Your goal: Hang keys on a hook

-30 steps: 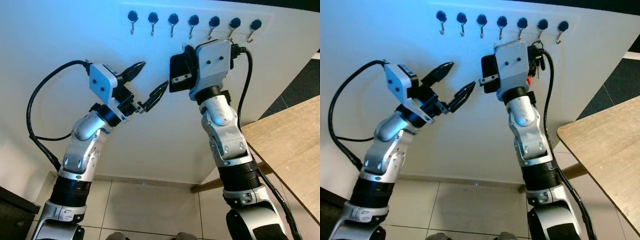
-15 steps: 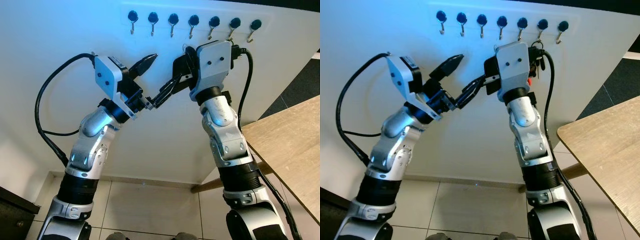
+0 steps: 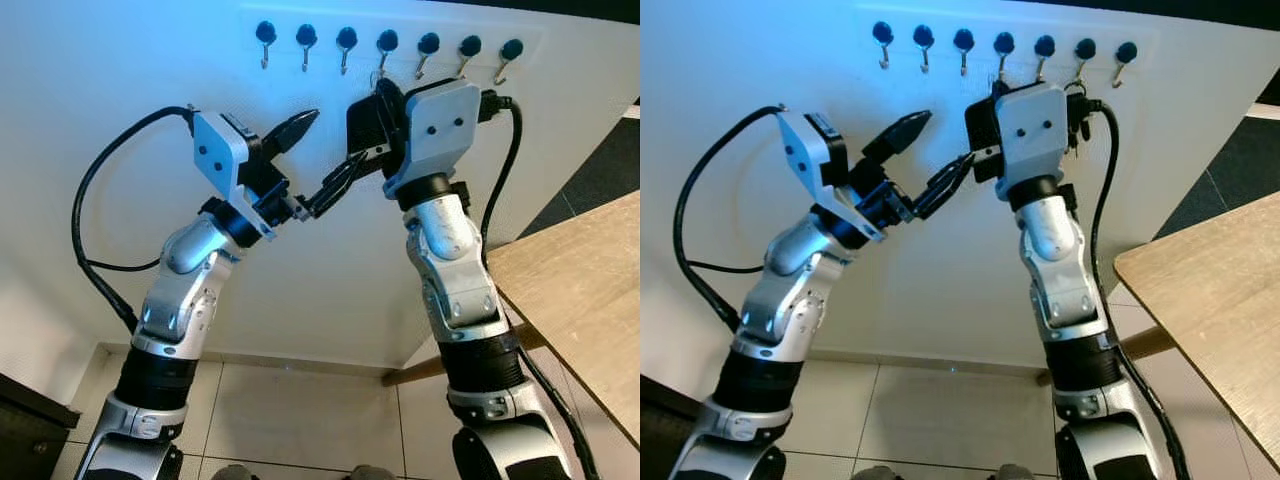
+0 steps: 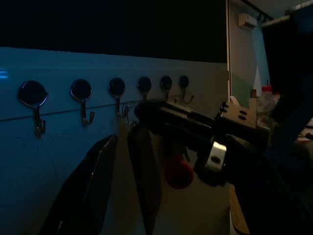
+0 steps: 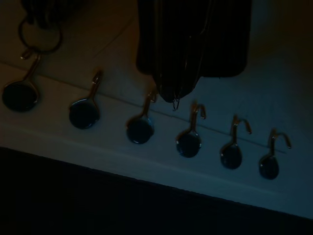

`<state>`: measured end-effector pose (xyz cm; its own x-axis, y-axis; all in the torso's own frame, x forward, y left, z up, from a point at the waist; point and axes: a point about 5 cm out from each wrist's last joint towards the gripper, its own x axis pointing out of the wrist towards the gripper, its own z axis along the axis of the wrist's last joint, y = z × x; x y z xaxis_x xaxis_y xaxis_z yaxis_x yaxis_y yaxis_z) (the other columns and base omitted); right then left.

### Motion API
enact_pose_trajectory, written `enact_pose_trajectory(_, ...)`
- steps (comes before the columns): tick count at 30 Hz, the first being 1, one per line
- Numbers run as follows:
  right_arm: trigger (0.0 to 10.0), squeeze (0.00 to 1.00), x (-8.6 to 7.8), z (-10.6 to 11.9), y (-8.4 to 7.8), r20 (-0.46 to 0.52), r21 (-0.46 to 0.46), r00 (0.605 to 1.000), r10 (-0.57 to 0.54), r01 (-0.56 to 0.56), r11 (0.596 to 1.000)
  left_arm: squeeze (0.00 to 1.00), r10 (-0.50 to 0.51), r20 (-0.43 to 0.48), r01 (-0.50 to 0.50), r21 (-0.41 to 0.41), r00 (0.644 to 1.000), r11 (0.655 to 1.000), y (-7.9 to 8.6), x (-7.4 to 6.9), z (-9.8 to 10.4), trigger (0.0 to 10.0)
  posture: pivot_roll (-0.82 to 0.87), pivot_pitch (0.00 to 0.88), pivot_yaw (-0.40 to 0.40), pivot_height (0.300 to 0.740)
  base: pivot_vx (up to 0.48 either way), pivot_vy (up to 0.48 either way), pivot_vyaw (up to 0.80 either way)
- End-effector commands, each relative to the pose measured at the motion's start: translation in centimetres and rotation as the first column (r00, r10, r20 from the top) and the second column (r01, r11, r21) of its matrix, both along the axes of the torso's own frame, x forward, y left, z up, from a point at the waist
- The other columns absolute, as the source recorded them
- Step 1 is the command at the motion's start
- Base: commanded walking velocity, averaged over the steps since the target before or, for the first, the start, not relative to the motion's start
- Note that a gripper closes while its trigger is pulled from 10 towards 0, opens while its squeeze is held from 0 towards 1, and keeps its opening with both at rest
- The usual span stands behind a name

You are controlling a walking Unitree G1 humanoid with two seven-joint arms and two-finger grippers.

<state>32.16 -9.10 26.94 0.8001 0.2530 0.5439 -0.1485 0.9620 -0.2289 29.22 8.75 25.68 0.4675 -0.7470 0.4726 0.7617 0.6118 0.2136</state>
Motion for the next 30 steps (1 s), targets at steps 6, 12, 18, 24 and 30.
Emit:
enact_pose_trajectory(6, 10.0, 0.0, -0.6, 0.6, -0.1, 0.052, 0.023, 0.999, -0.009, 0.008, 1.0, 0.0, -0.024, -0.002, 0.024, -0.006, 1.0, 1.0, -0.4, -0.4, 0.1, 10.0, 0.03, 0.083, -0.05, 0.74, 0.0, 0.0, 0.0)
enact_pose_trajectory(12, 10.0, 0.0, 0.1, 1.1, -0.6, 0.044, 0.035, 0.999, -0.026, 0.024, 0.999, 0.0, -0.035, 0.002, 0.035, 0.0, 0.999, 0.999, -0.6, -0.4, 0.1, 10.0, 0.03, 0.081, -0.049, 0.74, 0.0, 0.0, 0.0)
enact_pose_trajectory(18, 10.0, 0.0, 0.8, 1.5, -0.8, 0.03, 0.045, 0.999, -0.027, 0.025, 0.999, 0.0, -0.032, 0.002, 0.032, -0.001, 0.999, 0.999, -0.6, -0.4, 0.2, 10.0, 0.03, 0.082, -0.053, 0.74, 0.0, 0.0, 0.0)
enact_pose_trajectory(24, 10.0, 0.0, 1.1, 1.8, -1.0, 0.028, 0.052, 0.999, -0.034, 0.032, 0.998, 0.0, -0.03, 0.002, 0.03, 0.0, 1.0, 1.0, -0.5, -0.4, 0.2, 10.0, 0.03, 0.081, -0.054, 0.74, 0.0, 0.0, 0.0)
enact_pose_trajectory(30, 10.0, 0.0, 1.2, 1.7, -1.3, 0.014, 0.063, 0.999, -0.047, 0.046, 0.997, 0.0, -0.029, 0.002, 0.029, 0.002, 1.0, 1.0, -0.5, -0.4, 0.2, 10.0, 0.03, 0.08, -0.052, 0.74, 0.0, 0.0, 0.0)
